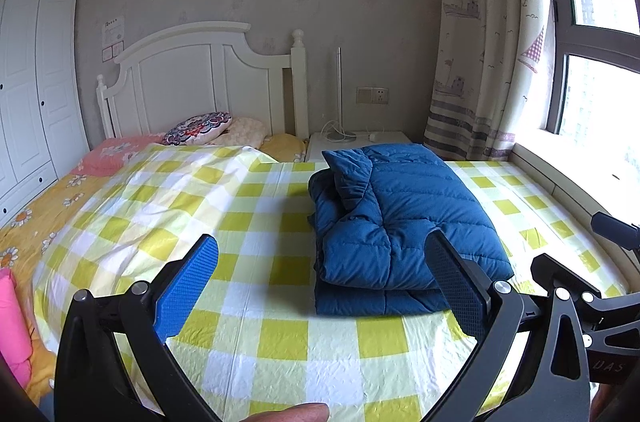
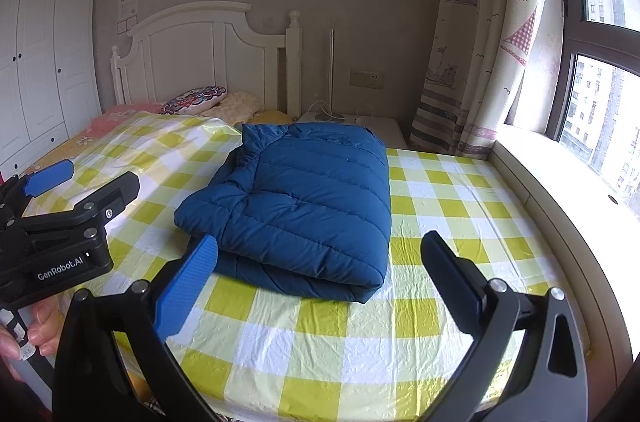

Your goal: Fold large clothes

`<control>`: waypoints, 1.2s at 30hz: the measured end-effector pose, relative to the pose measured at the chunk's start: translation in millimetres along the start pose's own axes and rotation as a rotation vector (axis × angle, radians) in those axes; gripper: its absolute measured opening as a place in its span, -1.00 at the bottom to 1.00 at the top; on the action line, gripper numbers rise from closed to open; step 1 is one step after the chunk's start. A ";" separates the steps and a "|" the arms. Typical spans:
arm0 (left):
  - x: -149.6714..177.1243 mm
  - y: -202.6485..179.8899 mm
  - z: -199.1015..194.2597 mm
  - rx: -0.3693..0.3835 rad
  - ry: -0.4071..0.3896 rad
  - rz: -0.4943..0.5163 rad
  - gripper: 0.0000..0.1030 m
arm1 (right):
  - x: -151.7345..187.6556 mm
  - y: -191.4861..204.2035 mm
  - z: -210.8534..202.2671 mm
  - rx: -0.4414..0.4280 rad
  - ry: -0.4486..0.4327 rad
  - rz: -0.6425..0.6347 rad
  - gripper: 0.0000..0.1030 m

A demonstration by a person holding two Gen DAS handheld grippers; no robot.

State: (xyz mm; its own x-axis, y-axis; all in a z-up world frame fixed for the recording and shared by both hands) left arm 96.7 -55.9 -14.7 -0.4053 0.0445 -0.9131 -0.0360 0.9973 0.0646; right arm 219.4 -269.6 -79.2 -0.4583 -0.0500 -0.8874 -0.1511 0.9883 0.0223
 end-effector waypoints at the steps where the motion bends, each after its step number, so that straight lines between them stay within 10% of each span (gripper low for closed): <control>1: 0.2 0.0 -0.1 -0.001 0.000 0.000 0.91 | 0.2 0.0 -0.1 0.001 0.000 0.000 0.96; 36: 4.4 3.4 -3.6 -0.033 -0.008 -0.010 0.91 | 4.9 -1.9 0.9 0.005 0.000 0.019 0.96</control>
State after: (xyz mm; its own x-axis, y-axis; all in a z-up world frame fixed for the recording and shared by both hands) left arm 91.5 -52.5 -17.0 -0.3972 0.0355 -0.9171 -0.0703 0.9951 0.0690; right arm 218.3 -271.7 -84.0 -0.4609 -0.0308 -0.8869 -0.1379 0.9897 0.0373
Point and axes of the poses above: each gripper's, at about its wrist camera, not at the fingertips, and z roughly the way its jaws point, y to its left, x to its underside, the point moved 1 cm from there along z, roughly the way its jaws point, and after that the axes turned 7 degrees about -x, right-handed, at the moved point
